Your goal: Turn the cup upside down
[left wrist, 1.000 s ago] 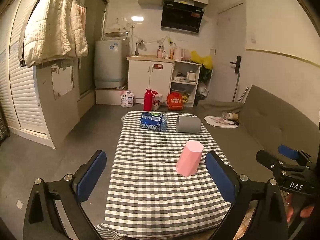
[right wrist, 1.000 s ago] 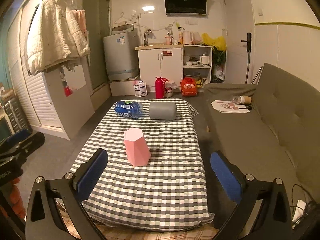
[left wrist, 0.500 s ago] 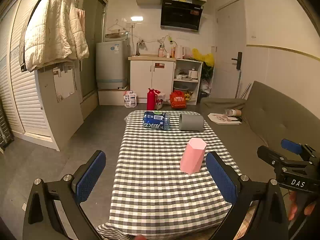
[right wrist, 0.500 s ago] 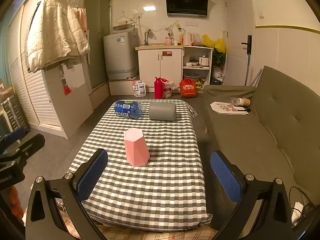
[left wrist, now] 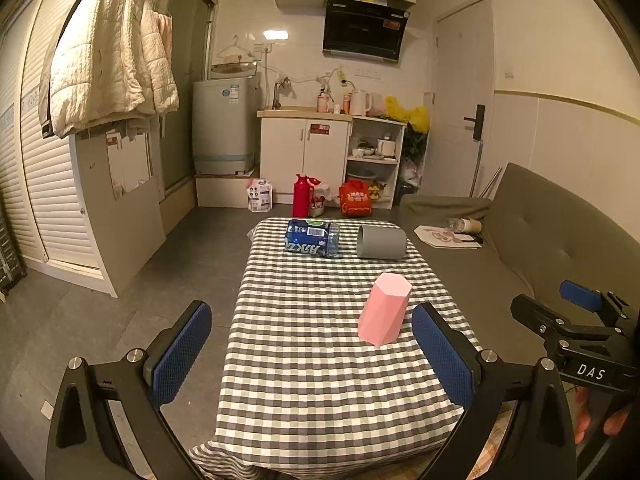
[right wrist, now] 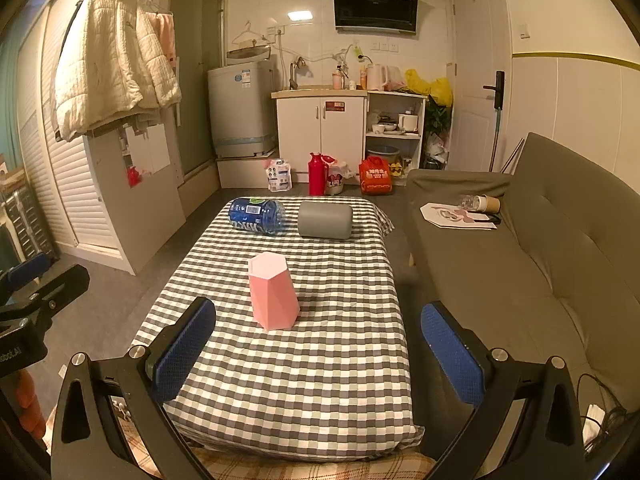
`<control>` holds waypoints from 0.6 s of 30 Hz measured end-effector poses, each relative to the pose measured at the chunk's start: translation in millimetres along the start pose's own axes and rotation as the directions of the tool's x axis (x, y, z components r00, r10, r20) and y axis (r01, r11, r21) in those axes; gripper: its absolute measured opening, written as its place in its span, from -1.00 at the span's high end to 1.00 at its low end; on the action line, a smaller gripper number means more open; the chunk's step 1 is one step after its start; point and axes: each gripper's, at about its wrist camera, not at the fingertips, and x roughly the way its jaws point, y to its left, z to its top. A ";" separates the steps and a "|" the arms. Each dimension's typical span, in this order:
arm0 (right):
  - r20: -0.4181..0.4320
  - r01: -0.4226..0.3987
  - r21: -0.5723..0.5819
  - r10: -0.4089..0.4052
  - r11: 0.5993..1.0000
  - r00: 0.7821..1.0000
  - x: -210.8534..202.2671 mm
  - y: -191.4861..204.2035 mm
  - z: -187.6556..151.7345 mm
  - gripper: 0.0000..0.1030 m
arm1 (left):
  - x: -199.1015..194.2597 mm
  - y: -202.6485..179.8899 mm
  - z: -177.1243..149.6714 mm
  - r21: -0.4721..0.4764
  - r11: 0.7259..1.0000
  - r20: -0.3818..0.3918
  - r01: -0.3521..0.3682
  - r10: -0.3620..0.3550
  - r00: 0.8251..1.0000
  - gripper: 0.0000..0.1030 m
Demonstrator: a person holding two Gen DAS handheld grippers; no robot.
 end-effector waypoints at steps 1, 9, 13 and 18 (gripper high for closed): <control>0.002 0.001 0.001 -0.001 1.000 1.000 -0.1 0.0 0.2 -0.99 | 0.1 0.2 -0.1 0.001 1.000 -0.001 0.000 0.000 1.000 -1.00; 0.001 -0.001 0.000 0.001 1.000 1.000 1.3 1.1 -1.5 -0.99 | -1.9 0.5 -0.8 0.009 1.000 -0.004 -0.002 0.002 1.000 -1.00; 0.001 -0.001 -0.002 0.001 1.000 1.000 0.9 2.1 -2.6 -0.99 | -2.1 -0.7 -1.3 0.009 1.000 -0.004 -0.002 0.002 1.000 -1.00; -0.001 -0.001 -0.001 0.001 1.000 1.000 1.1 2.5 -3.2 -0.99 | -2.0 -2.1 -0.9 0.011 1.000 -0.003 -0.004 0.004 1.000 -1.00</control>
